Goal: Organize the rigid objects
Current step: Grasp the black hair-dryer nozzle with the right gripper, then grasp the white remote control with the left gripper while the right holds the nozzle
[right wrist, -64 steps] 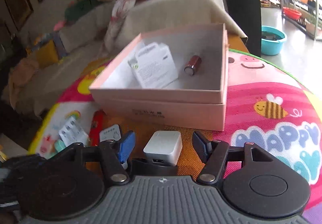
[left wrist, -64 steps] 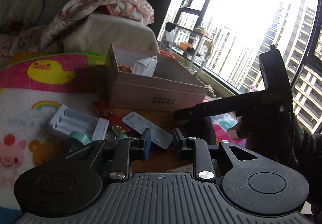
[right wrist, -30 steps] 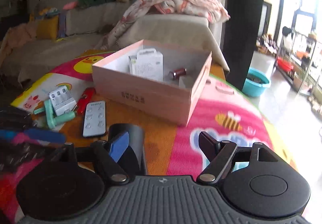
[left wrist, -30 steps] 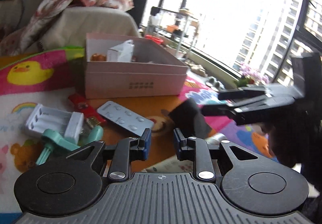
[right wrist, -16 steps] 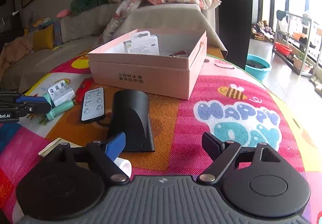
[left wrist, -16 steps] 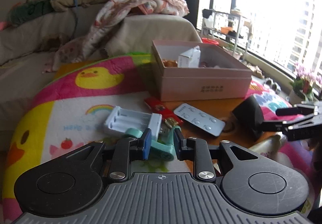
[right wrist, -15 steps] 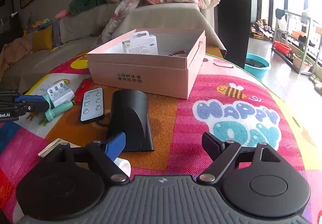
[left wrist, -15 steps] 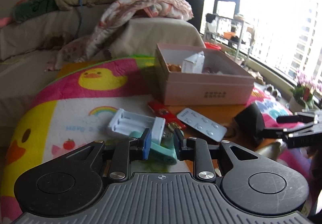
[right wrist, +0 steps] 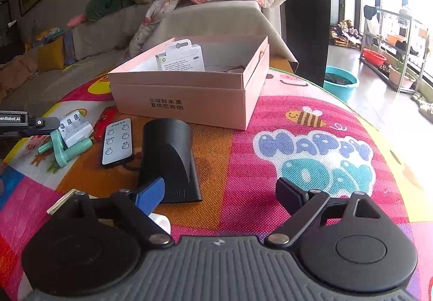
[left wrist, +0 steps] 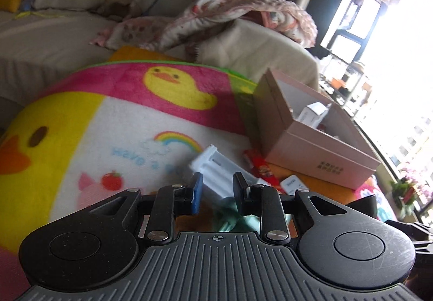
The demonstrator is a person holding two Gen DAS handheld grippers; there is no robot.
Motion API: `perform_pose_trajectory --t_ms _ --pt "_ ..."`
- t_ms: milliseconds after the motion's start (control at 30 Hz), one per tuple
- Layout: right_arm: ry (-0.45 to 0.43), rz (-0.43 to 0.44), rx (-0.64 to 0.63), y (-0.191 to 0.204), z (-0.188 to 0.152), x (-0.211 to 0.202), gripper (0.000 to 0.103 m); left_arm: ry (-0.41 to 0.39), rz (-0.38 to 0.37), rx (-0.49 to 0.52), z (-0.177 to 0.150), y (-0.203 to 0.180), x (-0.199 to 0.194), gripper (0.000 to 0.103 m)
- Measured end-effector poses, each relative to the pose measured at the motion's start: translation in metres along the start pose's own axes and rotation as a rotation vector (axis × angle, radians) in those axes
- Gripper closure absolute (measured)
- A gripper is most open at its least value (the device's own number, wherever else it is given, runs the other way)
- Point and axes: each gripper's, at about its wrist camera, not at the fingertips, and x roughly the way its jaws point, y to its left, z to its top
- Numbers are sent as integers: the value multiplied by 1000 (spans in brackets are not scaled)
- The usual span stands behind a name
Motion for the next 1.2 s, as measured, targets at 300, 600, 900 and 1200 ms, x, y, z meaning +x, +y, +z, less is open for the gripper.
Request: perform_pose_trajectory --t_ms 300,600,900,1200 --pt "6 -8 8 -1 0 1 9 -87 -73 229 6 -61 -9 76" --pt "7 -9 11 -1 0 1 9 154 -109 271 -23 -95 28 76" --pt "7 -9 13 -2 0 1 8 176 -82 206 -3 -108 73 76" --pt "7 -8 20 -2 0 1 8 186 -160 366 -18 -131 70 73"
